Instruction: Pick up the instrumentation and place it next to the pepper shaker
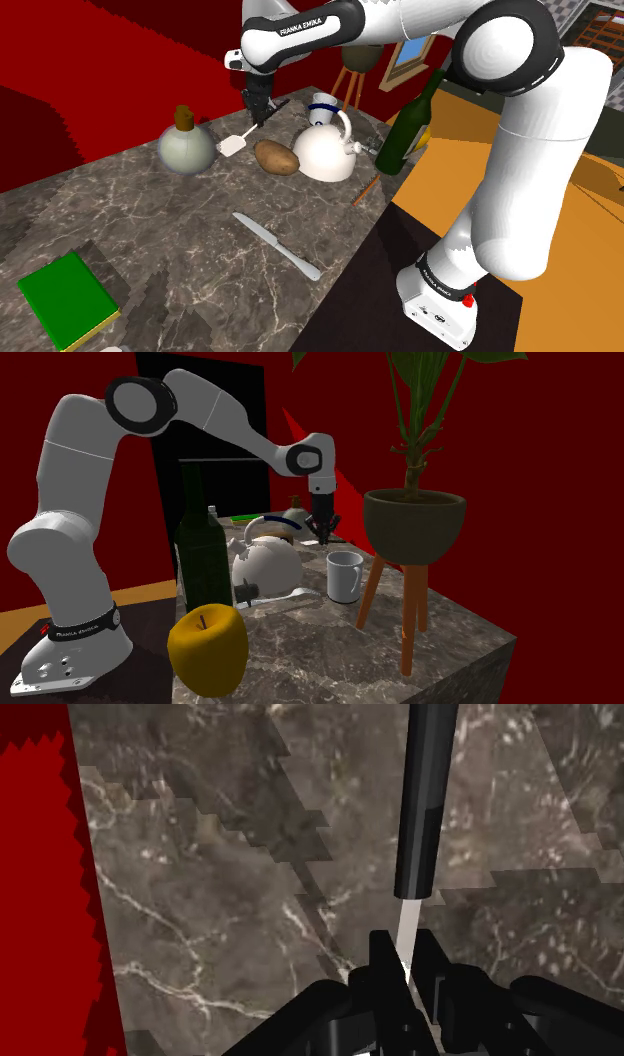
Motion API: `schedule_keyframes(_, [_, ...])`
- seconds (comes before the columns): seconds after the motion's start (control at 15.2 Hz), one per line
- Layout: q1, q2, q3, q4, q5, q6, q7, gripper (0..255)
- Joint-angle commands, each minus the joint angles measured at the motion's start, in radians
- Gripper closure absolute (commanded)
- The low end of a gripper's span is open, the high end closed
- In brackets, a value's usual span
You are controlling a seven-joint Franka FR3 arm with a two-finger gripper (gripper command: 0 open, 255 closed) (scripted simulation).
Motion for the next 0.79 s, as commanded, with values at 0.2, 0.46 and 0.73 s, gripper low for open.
schedule_keyframes(0.2, [0.001, -0.021, 0.0, 0.038, 0.0, -0.059, -0.002, 255])
schedule_keyframes(0.46, [0.001, -0.036, 0.0, 0.071, 0.0, -0.107, -0.004, 255])
schedule_keyframes(0.73, [0.001, -0.048, 0.0, 0.108, 0.0, -0.156, -0.007, 255])
